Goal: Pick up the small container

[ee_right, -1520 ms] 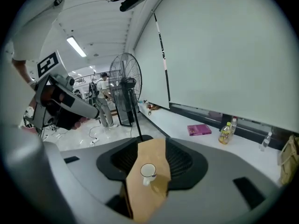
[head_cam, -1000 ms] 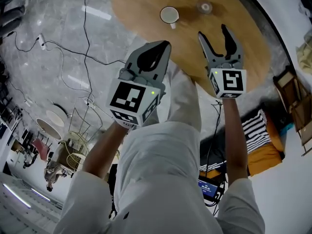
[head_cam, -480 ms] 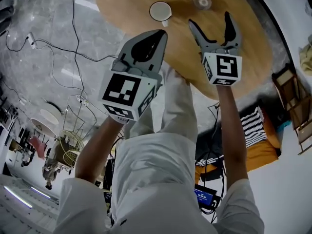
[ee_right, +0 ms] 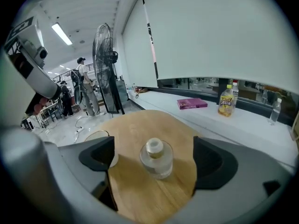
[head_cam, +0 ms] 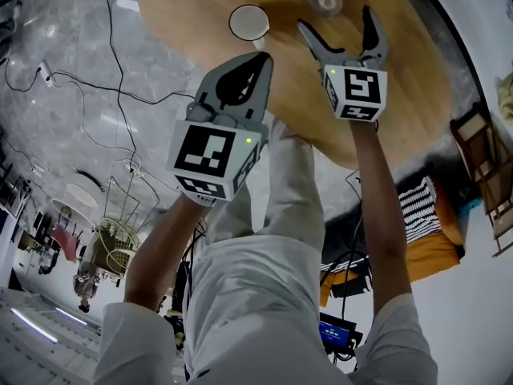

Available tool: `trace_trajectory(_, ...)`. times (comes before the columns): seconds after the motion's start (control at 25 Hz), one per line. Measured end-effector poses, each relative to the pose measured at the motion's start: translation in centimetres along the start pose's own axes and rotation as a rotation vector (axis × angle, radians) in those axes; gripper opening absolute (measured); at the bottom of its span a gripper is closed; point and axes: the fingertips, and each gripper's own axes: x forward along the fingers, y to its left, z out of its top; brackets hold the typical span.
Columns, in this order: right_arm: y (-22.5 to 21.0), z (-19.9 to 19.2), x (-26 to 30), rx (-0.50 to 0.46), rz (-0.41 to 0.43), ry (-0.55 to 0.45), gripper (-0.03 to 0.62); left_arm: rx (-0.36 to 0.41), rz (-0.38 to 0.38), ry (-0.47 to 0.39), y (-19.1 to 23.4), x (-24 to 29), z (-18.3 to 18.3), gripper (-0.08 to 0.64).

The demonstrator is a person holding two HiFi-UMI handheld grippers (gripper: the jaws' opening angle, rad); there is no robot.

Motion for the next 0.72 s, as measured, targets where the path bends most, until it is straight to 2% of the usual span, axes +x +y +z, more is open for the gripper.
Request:
trace_trajectory(0.36,-0.3,-3.1,3.7,-0.017,0.021,0.031,0.523,0.001,0.022,0.016,1.4,2.0,-1.1,0.018)
trace_trajectory(0.72,-1.2,-5.7,7.0,-0.048,-0.001,0.074,0.514,0.004,0.036,0.029,2.0,2.2,-1.7,0.018)
